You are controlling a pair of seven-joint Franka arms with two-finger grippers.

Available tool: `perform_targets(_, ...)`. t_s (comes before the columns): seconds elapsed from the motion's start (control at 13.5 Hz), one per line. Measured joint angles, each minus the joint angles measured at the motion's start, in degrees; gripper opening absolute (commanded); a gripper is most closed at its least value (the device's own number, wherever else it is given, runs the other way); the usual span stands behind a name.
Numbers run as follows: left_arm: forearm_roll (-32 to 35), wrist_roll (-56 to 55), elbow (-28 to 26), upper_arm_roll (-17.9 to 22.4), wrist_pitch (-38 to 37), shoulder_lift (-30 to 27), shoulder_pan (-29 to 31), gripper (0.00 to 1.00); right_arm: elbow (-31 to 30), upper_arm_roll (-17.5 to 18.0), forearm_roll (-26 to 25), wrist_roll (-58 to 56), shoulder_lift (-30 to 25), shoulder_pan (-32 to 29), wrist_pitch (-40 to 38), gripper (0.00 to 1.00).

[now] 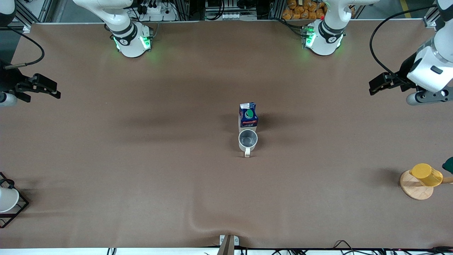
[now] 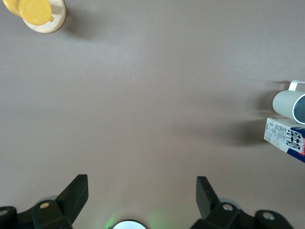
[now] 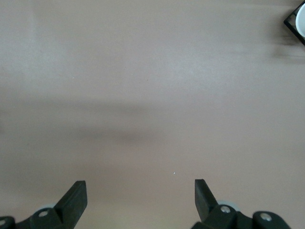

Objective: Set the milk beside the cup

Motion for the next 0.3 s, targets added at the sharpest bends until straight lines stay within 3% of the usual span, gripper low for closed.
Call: perform_targets(0.3,0.0,4.5,-0.9,0.2,0.6,-0.8,-0.2,1.0,0.0,0.0,0.0,0.0,0.0,0.0,-1.1,1.0)
